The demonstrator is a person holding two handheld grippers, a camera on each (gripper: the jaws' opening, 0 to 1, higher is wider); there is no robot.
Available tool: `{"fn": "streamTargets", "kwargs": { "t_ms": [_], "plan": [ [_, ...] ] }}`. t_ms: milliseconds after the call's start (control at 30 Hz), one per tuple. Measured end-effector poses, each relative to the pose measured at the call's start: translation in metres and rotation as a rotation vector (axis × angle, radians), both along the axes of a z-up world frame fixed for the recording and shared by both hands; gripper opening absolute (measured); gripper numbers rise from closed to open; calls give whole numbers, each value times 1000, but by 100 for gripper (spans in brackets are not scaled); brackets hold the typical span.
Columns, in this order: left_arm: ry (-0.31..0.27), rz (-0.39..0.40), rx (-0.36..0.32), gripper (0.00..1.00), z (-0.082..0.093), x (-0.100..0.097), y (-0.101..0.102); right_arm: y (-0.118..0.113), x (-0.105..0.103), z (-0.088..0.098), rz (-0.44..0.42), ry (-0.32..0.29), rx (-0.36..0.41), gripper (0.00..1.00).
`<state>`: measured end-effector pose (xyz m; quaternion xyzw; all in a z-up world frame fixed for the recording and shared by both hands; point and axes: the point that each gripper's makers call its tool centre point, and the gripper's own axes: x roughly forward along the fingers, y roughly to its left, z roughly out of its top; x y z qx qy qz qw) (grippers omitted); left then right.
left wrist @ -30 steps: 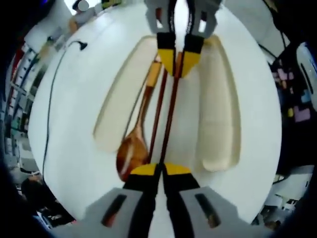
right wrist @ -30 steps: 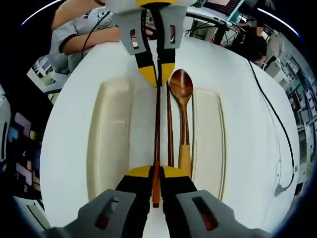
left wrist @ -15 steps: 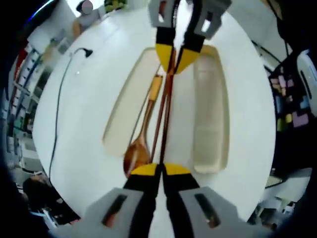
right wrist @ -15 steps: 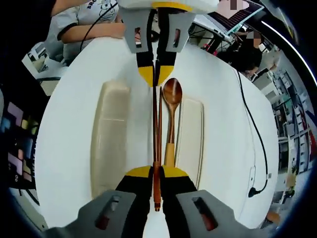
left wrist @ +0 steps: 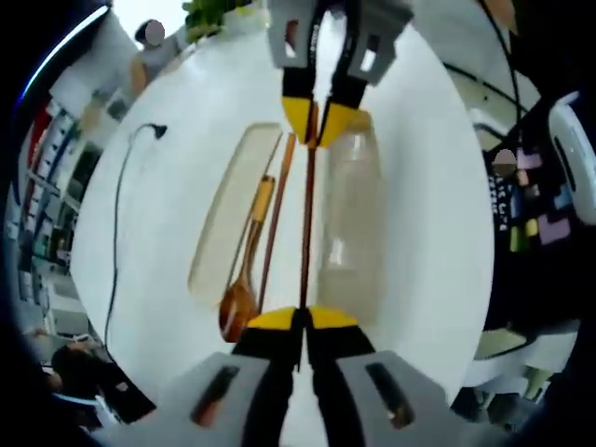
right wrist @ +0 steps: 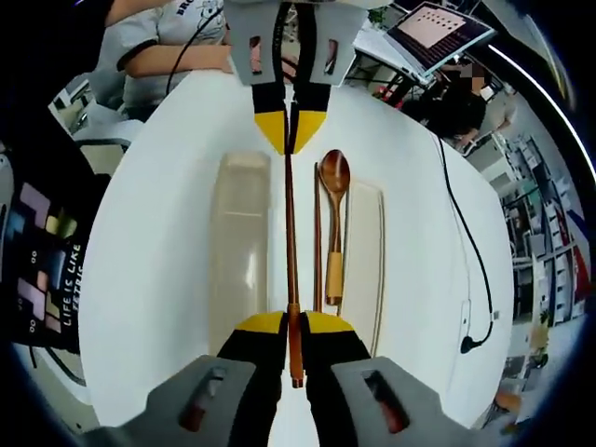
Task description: Arrange the utensils inside the cutlery case until each visible utensil rests in its matching compartment.
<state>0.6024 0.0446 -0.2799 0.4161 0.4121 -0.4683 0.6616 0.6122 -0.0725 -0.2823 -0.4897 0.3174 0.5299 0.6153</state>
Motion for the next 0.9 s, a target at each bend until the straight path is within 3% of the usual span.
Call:
{"fn": "streamTargets", "kwargs": {
  "t_ms": [200, 400, 900],
  "plan": [
    [3, -27, -17, 3, -2, -19, -13, -14, -12, -2, -20, 11, -22, 4],
    [31, -43, -45, 3, -8, -26, -28, -28, -19, -18, -45, 46, -41, 4],
    [105, -44, -65, 3, -43, -24, -31, -31, -22, -32, -90, 142, 15, 5]
  ]
}}
